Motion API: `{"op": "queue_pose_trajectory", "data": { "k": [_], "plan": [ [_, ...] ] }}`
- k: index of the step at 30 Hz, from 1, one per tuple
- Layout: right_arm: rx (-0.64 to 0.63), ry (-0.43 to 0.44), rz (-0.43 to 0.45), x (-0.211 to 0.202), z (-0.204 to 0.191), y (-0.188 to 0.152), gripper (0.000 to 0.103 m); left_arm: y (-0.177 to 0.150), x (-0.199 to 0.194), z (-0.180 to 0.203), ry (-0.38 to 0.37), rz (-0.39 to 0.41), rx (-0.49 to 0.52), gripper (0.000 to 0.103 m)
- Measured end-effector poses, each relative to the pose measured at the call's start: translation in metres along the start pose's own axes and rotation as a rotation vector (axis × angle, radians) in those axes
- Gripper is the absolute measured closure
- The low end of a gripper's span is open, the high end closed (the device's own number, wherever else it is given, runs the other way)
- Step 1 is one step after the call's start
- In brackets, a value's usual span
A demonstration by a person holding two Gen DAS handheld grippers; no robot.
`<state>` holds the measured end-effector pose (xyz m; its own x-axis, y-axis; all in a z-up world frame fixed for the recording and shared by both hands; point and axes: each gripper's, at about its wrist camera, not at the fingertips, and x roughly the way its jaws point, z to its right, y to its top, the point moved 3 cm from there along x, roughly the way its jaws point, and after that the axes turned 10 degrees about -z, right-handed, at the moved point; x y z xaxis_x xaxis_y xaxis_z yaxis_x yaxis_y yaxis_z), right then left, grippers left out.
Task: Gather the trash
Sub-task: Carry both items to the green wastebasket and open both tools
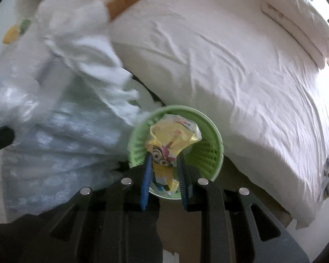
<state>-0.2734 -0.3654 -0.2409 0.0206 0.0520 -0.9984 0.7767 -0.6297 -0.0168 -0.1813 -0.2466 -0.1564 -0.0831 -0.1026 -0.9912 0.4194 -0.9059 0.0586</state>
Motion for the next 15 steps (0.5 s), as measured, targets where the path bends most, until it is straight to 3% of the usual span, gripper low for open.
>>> {"op": "queue_pose_trajectory", "data": {
  "k": [1, 2, 4, 5, 8, 15],
  "plan": [
    [0.007, 0.015, 0.002, 0.006, 0.006, -0.001, 0.067, 0.004, 0.002, 0.003, 0.004, -0.006, 0.006, 0.08],
    [0.01, 0.019, 0.002, 0.009, 0.011, -0.001, 0.046, 0.006, 0.004, 0.008, 0.01, -0.012, 0.011, 0.08],
    [0.019, 0.009, 0.001, 0.015, 0.025, 0.0, 0.023, 0.013, 0.009, 0.016, 0.021, -0.023, 0.02, 0.08],
    [0.023, -0.001, 0.004, 0.017, 0.03, 0.0, 0.016, 0.016, 0.01, 0.02, 0.028, -0.029, 0.024, 0.08],
    [0.036, 0.016, 0.009, 0.019, 0.041, 0.0, 0.01, 0.024, 0.014, 0.027, 0.042, -0.043, 0.034, 0.08],
    [0.069, 0.041, 0.005, 0.021, 0.064, 0.007, 0.009, 0.028, 0.019, 0.041, 0.062, -0.054, 0.056, 0.08]
  ]
}}
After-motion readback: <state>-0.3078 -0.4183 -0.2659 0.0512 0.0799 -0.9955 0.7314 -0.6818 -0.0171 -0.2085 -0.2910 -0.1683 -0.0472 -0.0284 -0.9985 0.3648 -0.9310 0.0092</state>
